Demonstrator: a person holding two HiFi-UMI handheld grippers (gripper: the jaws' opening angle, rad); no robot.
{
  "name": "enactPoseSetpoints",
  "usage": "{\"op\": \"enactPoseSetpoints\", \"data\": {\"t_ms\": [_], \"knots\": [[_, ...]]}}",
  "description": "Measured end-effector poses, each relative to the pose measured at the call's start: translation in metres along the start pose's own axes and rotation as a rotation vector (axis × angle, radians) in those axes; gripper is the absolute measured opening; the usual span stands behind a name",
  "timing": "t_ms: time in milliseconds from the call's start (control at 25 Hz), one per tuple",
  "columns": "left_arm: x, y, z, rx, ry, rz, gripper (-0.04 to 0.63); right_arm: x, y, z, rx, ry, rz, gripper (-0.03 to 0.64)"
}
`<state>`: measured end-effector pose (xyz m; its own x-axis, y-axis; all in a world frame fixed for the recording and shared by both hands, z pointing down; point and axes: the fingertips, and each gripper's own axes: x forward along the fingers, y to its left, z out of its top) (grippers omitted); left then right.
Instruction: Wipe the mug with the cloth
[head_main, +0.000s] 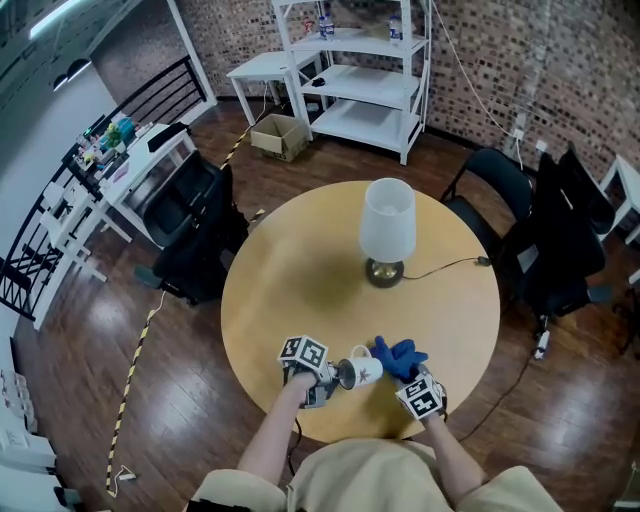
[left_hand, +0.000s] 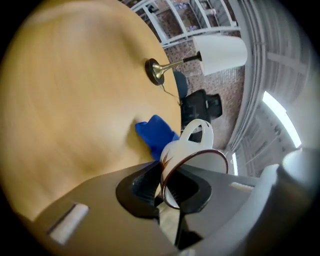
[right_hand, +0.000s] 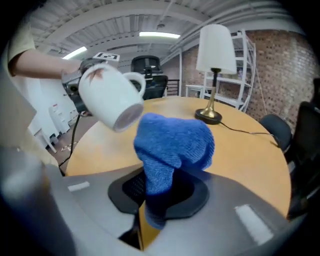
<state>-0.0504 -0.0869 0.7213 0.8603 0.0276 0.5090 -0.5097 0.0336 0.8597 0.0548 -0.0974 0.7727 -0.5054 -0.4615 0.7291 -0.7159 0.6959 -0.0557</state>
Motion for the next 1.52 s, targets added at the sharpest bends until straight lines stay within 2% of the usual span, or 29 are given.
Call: {"op": "enactPoseSetpoints", "data": {"t_ms": [120,200,280,400,520,600,680,760,880,1040,1320,1520], "knots": [[0.004,0.030,-0.014,0.139,0.123,0.228,0.026,-0.020,-0.027,-0.005,0.072,-0.041,-0.064,0.067],[0.007,0.042,-0.021,0.229,0.197,0.338,0.026,-0.030,-0.034,-0.002,0.116,-0.074,-0.065,0.067],[0.011,0.049,-0.026,0.316,0.261,0.414,0.026,-0.037,-0.030,0.007,0.156,-0.115,-0.015,0.067],[0.017,0.058,-0.029,0.441,0.347,0.534,0.026,-0.047,-0.014,0.030,0.201,-0.176,0.106,0.067],[0.021,0.069,-0.031,0.519,0.412,0.636,0.028,-0.057,0.003,0.054,0.260,-0.230,0.214,0.069],[0.025,0.072,-0.030,0.516,0.413,0.645,0.028,-0.059,0.019,0.069,0.319,-0.257,0.301,0.069],[0.028,0.070,-0.029,0.486,0.380,0.619,0.028,-0.055,0.037,0.082,0.364,-0.263,0.377,0.069],[0.031,0.069,-0.029,0.450,0.345,0.596,0.028,-0.043,0.052,0.085,0.380,-0.232,0.409,0.069],[0.032,0.068,-0.031,0.422,0.321,0.590,0.028,-0.022,0.067,0.076,0.343,-0.147,0.419,0.069],[0.029,0.068,-0.031,0.422,0.292,0.581,0.029,-0.009,0.064,0.065,0.264,-0.068,0.383,0.069],[0.027,0.067,-0.028,0.412,0.233,0.561,0.028,0.005,0.035,0.055,0.457,-0.073,0.391,0.069],[0.022,0.073,-0.027,0.419,0.190,0.575,0.025,0.019,0.042,0.019,0.465,0.034,0.409,0.064]]}}
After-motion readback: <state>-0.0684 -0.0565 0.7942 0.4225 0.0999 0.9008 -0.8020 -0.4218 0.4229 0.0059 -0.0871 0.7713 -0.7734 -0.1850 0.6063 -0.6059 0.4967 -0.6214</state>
